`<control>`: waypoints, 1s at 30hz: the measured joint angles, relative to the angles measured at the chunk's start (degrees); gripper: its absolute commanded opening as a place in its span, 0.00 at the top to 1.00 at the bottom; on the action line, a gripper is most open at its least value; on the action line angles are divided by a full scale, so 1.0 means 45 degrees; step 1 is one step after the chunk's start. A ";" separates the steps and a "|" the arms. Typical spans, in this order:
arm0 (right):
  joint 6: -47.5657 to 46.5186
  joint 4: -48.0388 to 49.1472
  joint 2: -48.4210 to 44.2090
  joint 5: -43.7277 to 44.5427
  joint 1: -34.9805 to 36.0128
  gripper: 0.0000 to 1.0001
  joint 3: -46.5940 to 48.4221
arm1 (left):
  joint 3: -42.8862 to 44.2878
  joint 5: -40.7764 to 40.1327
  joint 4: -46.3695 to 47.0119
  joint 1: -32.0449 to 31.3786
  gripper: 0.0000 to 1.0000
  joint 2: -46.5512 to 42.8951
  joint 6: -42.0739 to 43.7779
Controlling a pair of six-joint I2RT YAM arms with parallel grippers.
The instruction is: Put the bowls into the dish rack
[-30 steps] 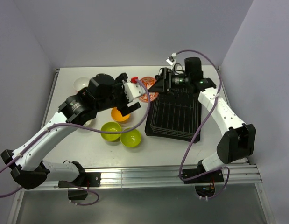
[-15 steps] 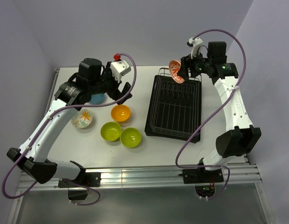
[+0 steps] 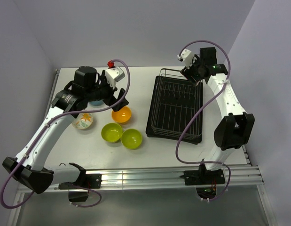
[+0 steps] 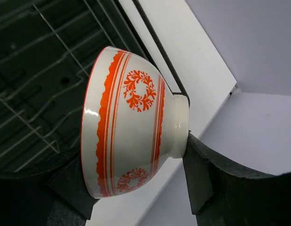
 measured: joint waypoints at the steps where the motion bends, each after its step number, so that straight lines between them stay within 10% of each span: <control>1: -0.0287 0.0063 0.0102 0.0228 0.0034 1.00 -0.0121 | -0.0107 0.0039 0.0029 0.0034 0.04 -0.0112 -0.0015; 30: -0.5013 0.2147 0.2161 0.2652 0.0413 0.96 -0.1501 | -0.0816 0.0087 0.0083 0.0223 0.04 -0.0622 0.0005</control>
